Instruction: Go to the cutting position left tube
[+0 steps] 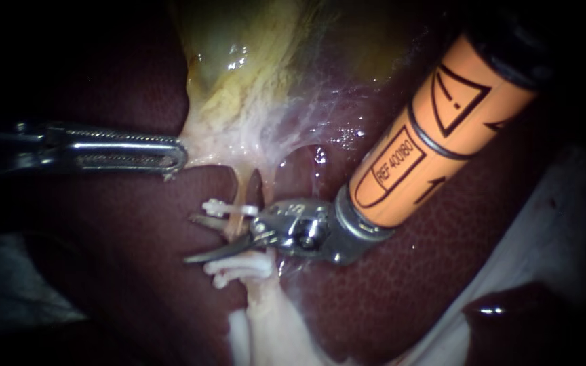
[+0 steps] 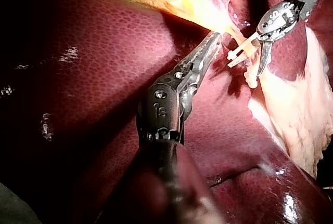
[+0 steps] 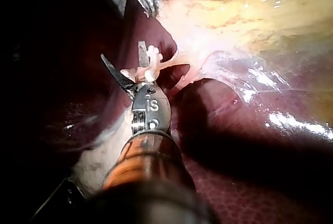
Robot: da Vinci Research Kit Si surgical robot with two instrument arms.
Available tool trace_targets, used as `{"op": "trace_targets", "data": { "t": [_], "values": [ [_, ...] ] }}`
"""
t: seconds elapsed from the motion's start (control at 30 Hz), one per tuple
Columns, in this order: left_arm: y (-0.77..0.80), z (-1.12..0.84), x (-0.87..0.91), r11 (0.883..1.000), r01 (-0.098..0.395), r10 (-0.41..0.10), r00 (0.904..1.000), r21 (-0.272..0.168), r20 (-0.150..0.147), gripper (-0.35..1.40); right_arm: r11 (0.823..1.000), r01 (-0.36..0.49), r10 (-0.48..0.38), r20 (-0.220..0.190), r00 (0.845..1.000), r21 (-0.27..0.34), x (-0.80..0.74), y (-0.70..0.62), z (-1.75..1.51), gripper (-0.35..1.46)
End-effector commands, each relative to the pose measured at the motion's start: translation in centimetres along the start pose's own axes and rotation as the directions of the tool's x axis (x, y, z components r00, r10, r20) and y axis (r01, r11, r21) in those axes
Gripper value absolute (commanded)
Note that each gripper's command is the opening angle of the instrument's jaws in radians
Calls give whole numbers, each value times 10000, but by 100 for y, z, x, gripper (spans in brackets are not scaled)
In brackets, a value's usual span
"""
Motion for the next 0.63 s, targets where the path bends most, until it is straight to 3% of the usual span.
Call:
{"op": "trace_targets", "data": {
  "t": [0.03, 0.63],
  "values": [
    [0, 0, 0, 10000, -6, 6, 10000, -13, -1, -35, 10000, -15, 15, 10, 10000, 13, 0, -1, 0, 137],
    [0, -1, 0, 10000, -7, 7, 10000, -15, 0, -35, 9995, -309, 309, 3, 9995, 14, 0, -2, -1, 139]
  ]
}}
